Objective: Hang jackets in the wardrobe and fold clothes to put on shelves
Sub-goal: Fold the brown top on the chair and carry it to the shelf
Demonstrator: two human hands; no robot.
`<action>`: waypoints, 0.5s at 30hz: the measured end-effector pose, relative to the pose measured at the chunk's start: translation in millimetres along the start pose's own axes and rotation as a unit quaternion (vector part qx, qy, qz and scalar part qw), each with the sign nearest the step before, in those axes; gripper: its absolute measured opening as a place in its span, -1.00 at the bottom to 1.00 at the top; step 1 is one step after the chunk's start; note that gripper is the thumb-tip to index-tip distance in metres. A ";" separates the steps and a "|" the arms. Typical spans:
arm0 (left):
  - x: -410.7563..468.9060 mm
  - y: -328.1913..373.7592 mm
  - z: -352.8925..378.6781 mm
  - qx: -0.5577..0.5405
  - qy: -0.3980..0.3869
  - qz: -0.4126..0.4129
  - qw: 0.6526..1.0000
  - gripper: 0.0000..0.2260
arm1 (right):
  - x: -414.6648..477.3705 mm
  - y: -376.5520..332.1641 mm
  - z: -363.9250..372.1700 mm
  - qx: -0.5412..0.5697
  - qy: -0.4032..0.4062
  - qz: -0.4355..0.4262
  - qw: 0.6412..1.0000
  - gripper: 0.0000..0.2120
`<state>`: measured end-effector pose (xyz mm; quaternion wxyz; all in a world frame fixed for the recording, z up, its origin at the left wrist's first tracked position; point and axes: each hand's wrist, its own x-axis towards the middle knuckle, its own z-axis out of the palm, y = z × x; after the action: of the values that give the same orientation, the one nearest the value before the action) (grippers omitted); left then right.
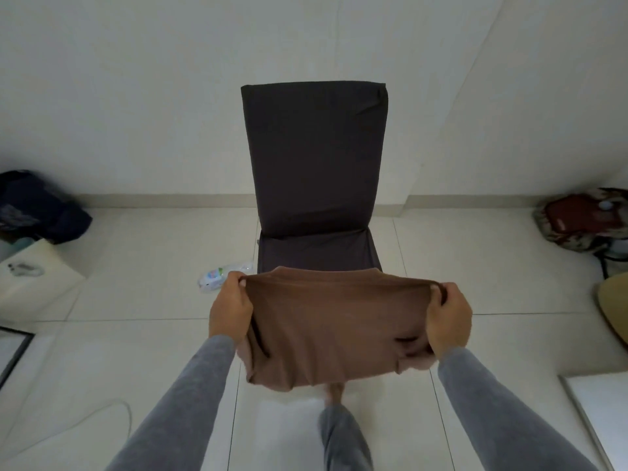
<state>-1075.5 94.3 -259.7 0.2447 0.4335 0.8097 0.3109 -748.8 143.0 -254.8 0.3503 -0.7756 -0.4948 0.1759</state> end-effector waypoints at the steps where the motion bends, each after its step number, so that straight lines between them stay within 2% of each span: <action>1: 18.0 2.1 5.9 0.019 0.004 0.013 1.000 -0.83 | 15.6 -2.1 12.5 -0.010 0.001 0.000 1.000 -0.82; 4: 72.1 6.7 29.1 0.070 0.021 0.047 0.996 -0.83 | 72.0 -8.6 57.3 -0.036 -0.005 0.005 0.999 -0.81; 7: 128.6 8.6 55.2 0.093 0.022 0.023 0.995 -0.80 | 127.0 -18.2 107.2 -0.079 -0.025 -0.004 0.997 -0.84; 11: 196.2 -0.4 98.2 0.151 -0.020 -0.034 0.988 -0.78 | 175.7 -11.6 166.0 -0.157 -0.064 0.006 0.986 -0.86; 15: 244.4 -14.9 137.2 0.204 -0.049 -0.051 0.976 -0.78 | 211.1 1.5 217.8 -0.203 -0.102 0.006 0.974 -0.84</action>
<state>-1115.6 336.6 -395.6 0.2059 0.4469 0.8643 0.1043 -788.2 411.1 -391.2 0.1319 -0.8114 -0.5489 0.1515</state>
